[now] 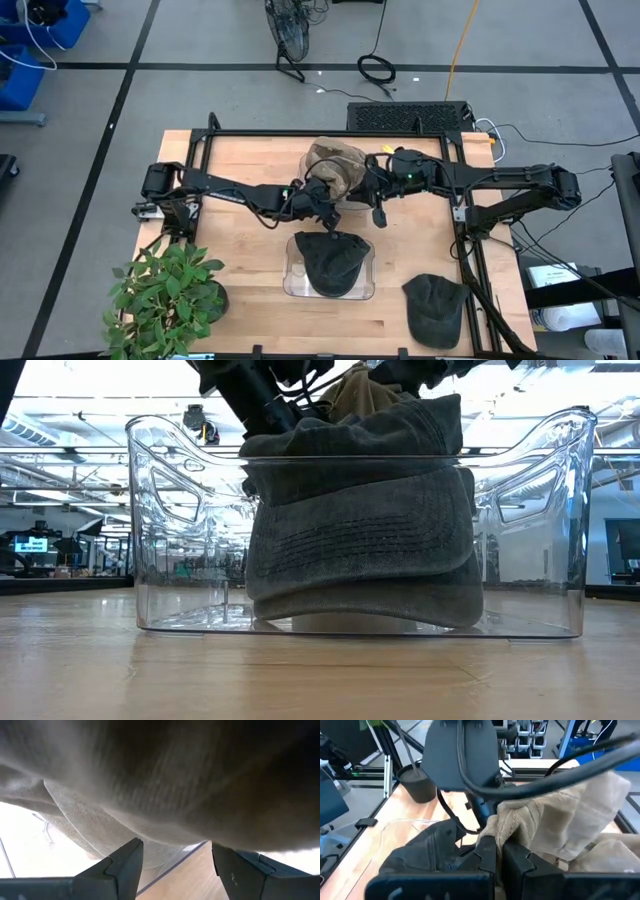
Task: Pick & Place hat
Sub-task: Put the brown cap into the top transparent bin
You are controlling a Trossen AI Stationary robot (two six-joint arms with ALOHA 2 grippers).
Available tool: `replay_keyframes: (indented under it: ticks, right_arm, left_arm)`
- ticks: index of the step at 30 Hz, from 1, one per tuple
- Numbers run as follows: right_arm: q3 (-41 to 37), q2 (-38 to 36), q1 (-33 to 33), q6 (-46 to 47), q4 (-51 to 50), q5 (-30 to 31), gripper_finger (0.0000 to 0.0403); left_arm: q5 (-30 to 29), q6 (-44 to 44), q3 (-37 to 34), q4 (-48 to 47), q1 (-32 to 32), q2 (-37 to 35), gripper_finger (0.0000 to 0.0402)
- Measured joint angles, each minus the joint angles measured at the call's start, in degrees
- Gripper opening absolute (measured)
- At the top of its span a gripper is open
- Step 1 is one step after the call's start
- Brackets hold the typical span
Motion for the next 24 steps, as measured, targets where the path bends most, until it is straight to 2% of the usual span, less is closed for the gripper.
replay_keyframes:
  ticks: [4,11,15,19,22,24]
  right_arm:
    - [0.0,0.4,0.0,2.2,-4.3,-1.6,0.0004]
    - [0.0,1.9,-1.4,9.9,-11.1,-1.1,0.0004]
    - [0.0,1.9,-2.1,10.9,-12.5,5.3,0.0004]
    - [0.0,1.9,-2.7,10.9,-12.0,7.5,0.0004]
    - [0.0,1.9,-2.8,10.6,-11.6,12.0,0.0004]
    - [0.0,1.9,-2.8,9.2,-11.0,12.9,0.0004]
  left_arm:
    - [0.0,0.0,0.0,-0.3,0.3,0.0,0.0234]
    - [1.6,-0.4,0.0,-0.2,0.3,0.0,0.0234]
    - [6.1,-1.4,0.0,-0.3,0.0,0.0,0.0234]
    - [10.1,-1.4,0.0,-0.5,-0.9,-0.5,0.0234]
    - [10.1,0.1,0.0,-0.9,-1.9,-2.5,0.0234]
    - [8.9,1.6,0.0,-1.6,-2.4,-4.4,0.0234]
